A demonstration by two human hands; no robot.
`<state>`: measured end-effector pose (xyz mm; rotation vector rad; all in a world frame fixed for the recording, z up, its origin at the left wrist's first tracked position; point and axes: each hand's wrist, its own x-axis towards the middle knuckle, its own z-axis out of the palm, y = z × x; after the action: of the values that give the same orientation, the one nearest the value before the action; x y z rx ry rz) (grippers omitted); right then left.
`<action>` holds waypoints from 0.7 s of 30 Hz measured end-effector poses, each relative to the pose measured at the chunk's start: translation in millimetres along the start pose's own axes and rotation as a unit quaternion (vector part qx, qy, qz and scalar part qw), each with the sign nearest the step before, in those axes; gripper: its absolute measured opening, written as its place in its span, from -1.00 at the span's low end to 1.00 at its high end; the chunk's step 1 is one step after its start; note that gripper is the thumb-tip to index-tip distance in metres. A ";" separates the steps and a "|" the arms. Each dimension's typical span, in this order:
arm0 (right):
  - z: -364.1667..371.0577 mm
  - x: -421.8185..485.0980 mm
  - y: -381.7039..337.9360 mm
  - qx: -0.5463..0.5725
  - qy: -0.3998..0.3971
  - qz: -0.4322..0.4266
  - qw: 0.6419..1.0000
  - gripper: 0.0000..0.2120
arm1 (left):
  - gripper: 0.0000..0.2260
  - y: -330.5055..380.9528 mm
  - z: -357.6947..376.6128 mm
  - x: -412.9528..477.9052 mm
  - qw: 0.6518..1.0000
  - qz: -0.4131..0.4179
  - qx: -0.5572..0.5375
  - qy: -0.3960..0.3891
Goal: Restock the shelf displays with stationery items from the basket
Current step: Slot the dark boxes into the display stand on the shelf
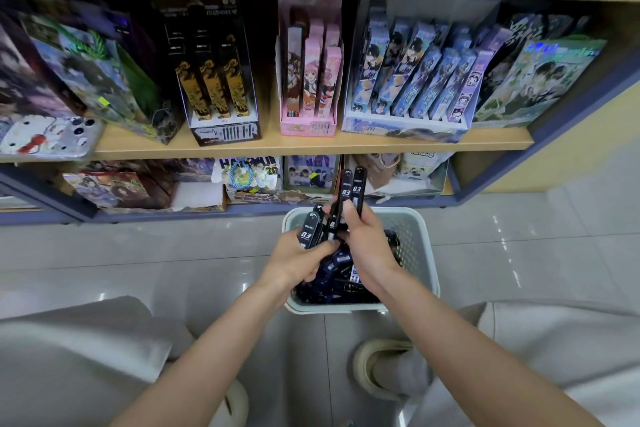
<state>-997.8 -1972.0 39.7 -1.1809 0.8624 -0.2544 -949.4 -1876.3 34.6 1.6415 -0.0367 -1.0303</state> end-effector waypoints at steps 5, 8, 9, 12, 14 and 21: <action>-2.0 -3.4 -13.6 -0.007 0.036 -0.035 0.999 -0.80 | -0.81 17.4 -10.8 -11.0 0.998 0.038 -0.009 0.041; 1.7 -16.8 -23.8 -0.103 -0.044 -0.058 0.992 -0.82 | -0.85 29.8 -17.8 -15.5 0.996 0.060 -0.042 0.059; 4.5 -21.5 -26.1 -0.128 -0.077 -0.066 0.987 -0.84 | -0.86 33.6 -20.1 -17.1 0.994 0.070 -0.054 0.068; 14.8 -30.8 -29.8 -0.166 -0.133 -0.092 0.973 -0.91 | -0.85 45.3 -23.4 -22.3 0.988 0.098 -0.081 0.092; 20.9 -32.0 -32.9 -0.190 -0.132 -0.109 0.967 -0.93 | -0.82 53.6 -25.4 -26.3 0.983 0.111 -0.101 0.100; 49.8 -28.1 -63.1 -0.277 -0.143 -0.176 0.934 -0.82 | -0.87 88.7 -48.2 -30.1 0.972 0.140 -0.104 0.156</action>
<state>-965.6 -1945.4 113.9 -1.8546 0.4656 -0.1222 -895.5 -1855.2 122.5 1.5374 0.0473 -0.5369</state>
